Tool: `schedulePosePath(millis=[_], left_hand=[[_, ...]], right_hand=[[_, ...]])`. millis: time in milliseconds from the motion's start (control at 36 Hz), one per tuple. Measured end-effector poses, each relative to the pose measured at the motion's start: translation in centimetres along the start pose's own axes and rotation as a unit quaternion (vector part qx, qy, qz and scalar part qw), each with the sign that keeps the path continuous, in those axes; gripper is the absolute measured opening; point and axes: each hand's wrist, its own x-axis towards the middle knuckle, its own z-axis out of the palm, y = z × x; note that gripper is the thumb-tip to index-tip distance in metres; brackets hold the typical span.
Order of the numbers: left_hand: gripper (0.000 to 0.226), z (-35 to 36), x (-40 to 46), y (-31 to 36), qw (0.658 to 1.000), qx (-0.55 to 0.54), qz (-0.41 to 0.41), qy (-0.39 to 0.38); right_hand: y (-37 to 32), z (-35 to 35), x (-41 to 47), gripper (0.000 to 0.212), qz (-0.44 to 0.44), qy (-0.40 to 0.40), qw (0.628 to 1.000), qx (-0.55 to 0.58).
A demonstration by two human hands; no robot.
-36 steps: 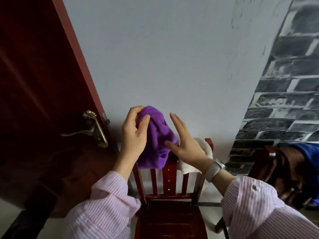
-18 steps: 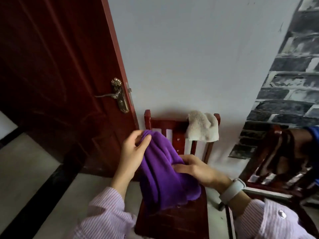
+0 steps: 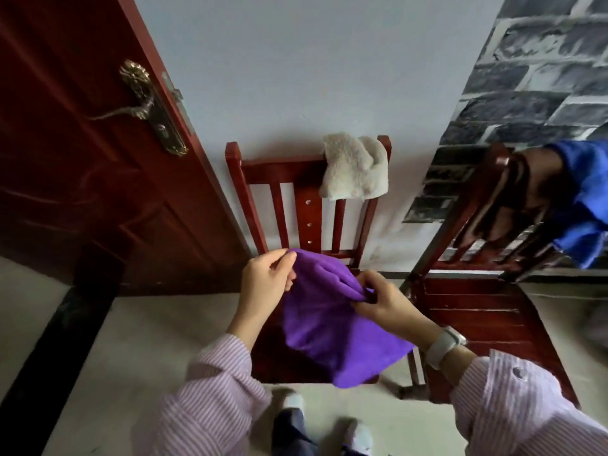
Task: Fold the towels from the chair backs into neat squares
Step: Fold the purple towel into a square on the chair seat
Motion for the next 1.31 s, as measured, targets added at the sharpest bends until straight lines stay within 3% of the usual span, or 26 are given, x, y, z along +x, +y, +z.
schedulePosePath(millis=[83, 167, 278, 389, 444, 528, 611, 667, 778, 861, 1028, 1167, 1250, 1306], left_hand=[[0.016, 0.3, 1.5, 1.0, 0.979, -0.165, -0.088, -0.08], [0.014, 0.4, 3.0, 1.9, 0.933, -0.3, -0.183, -0.076], [0.014, 0.9, 4.9, 1.6, 0.91, -0.318, -0.247, -0.101], [0.012, 1.5, 6.1, 1.1, 0.843, -0.362, -0.32, -0.236], [0.02, 1.1, 6.6, 0.8, 0.802, -0.381, -0.357, -0.29], [0.028, 0.1, 7.1, 0.8, 0.781, -0.363, -0.381, -0.337], [0.023, -0.7, 7.0, 1.9, 0.807, -0.348, -0.336, -0.34], [0.025, -1.4, 6.9, 2.7, 0.82, -0.354, -0.294, -0.34], [0.026, -3.1, 7.1, 3.5, 0.832, -0.381, -0.233, -0.33], [0.025, -4.4, 7.7, 3.6, 0.845, -0.389, -0.213, -0.299], [0.008, -6.5, 8.7, 1.5, 0.925, -0.259, -0.158, -0.23], [0.016, -5.8, 8.1, -0.1, 0.976, -0.078, -0.051, -0.197], [0.016, -4.2, 7.5, 0.1, 0.979, 0.001, 0.059, -0.193], [0.025, -2.9, 6.7, 0.7, 0.966, 0.016, 0.104, -0.235]], right_hand=[[0.2, 0.1, 0.1, 0.026, -0.021, 0.047, 0.995, -0.087], [0.1, 0.7, -0.3, 0.031, -0.033, 0.03, 0.993, -0.113], [0.6, 2.4, -1.0, 0.025, 0.044, -0.03, 0.995, -0.087], [1.8, 4.0, -0.7, 0.017, 0.135, 0.032, 0.99, -0.023], [2.5, 4.7, -0.5, 0.001, 0.161, 0.07, 0.984, -0.03], [2.5, 5.8, 0.2, 0.041, 0.165, 0.106, 0.98, 0.022], [1.8, 6.9, 1.6, 0.07, 0.125, 0.108, 0.986, 0.023], [1.1, 8.0, 2.9, 0.074, 0.093, 0.097, 0.991, 0.023], [-0.5, 9.8, 5.3, 0.033, 0.078, 0.128, 0.988, 0.033], [-1.3, 10.0, 6.0, 0.017, 0.059, 0.19, 0.98, 0.022], [-0.5, 6.6, 5.2, 0.013, 0.137, 0.286, 0.947, 0.054], [-1.1, 2.9, 4.1, 0.011, 0.084, 0.293, 0.949, 0.077], [-2.7, 1.5, 3.7, 0.014, 0.025, 0.25, 0.963, 0.099], [-4.1, 1.0, 3.5, 0.012, -0.004, 0.225, 0.969, 0.1]])
